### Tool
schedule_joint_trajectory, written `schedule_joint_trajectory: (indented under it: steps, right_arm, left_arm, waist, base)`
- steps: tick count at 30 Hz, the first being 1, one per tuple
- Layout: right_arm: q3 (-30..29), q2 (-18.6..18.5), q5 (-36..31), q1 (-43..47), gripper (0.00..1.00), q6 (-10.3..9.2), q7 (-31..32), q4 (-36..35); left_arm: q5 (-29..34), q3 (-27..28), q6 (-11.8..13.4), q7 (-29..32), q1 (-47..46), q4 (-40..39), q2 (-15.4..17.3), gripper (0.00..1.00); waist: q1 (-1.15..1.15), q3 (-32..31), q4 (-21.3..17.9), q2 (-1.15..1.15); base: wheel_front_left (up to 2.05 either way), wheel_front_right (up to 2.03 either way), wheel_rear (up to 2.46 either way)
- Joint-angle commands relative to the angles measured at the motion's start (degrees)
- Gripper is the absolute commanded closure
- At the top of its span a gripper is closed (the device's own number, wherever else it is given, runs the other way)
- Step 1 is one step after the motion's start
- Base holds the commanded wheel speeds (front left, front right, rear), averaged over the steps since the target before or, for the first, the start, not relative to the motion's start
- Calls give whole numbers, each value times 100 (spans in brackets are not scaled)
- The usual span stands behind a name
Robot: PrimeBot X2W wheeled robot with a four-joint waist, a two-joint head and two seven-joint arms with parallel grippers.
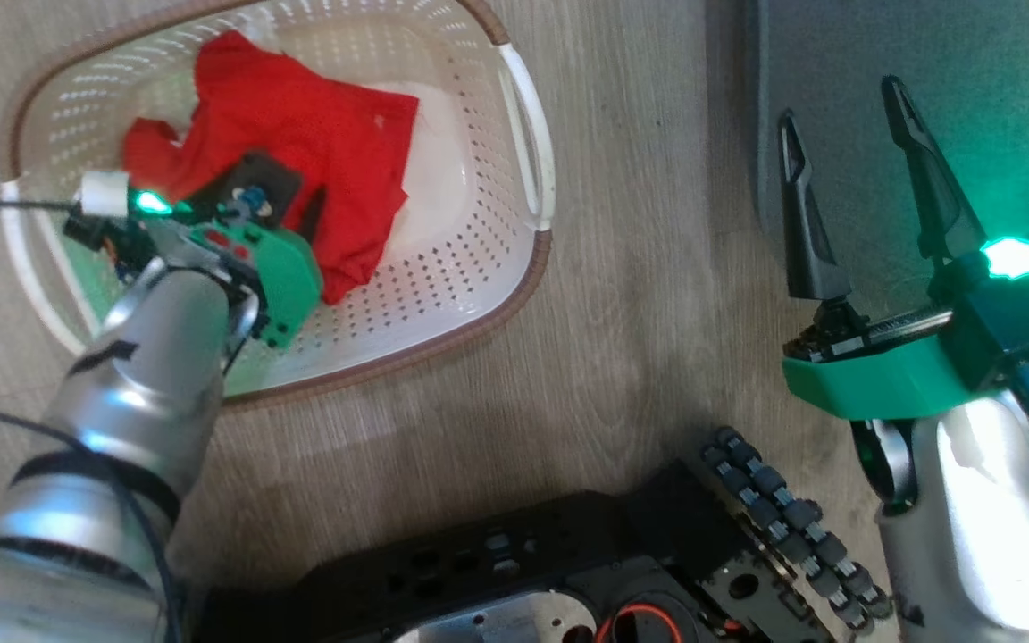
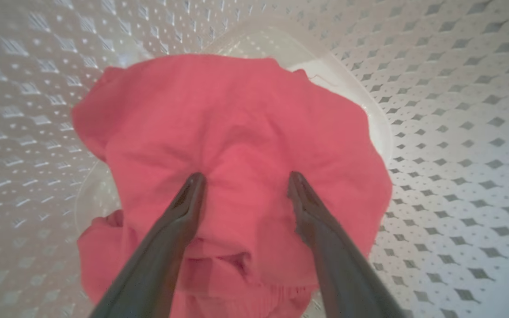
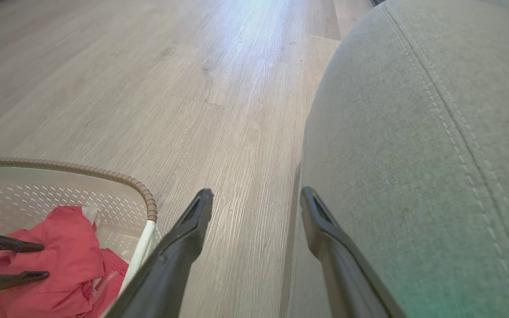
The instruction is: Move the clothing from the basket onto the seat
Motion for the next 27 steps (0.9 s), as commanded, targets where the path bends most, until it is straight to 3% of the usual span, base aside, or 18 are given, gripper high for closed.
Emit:
schedule_joint_trajectory:
  steps: [1,15,16,27]
  right_arm:
    - [142,-48,36,155,0,-1,-36,-183]
    - [385,-48,-51,257,0,-1,-36,-261]
    - [388,-48,-53,262,0,-1,-36,-265]
    - [448,-48,-117,80,0,-1,-36,-226]
  left_arm:
    - [20,81,65,-55,-71,92,80,0]
    - [101,-200,57,101,-531,744,73,0]
    - [74,-201,9,170,-534,753,71,100]
    - [-37,-298,-117,151,-597,782,133,100]
  waist:
    - [0,93,-75,0]
    - [0,239,-176,0]
    - [0,245,-178,0]
    - [0,214,-142,0]
  base:
    - [0,0,0]
    - [0,0,0]
    - [0,0,0]
    - [0,0,0]
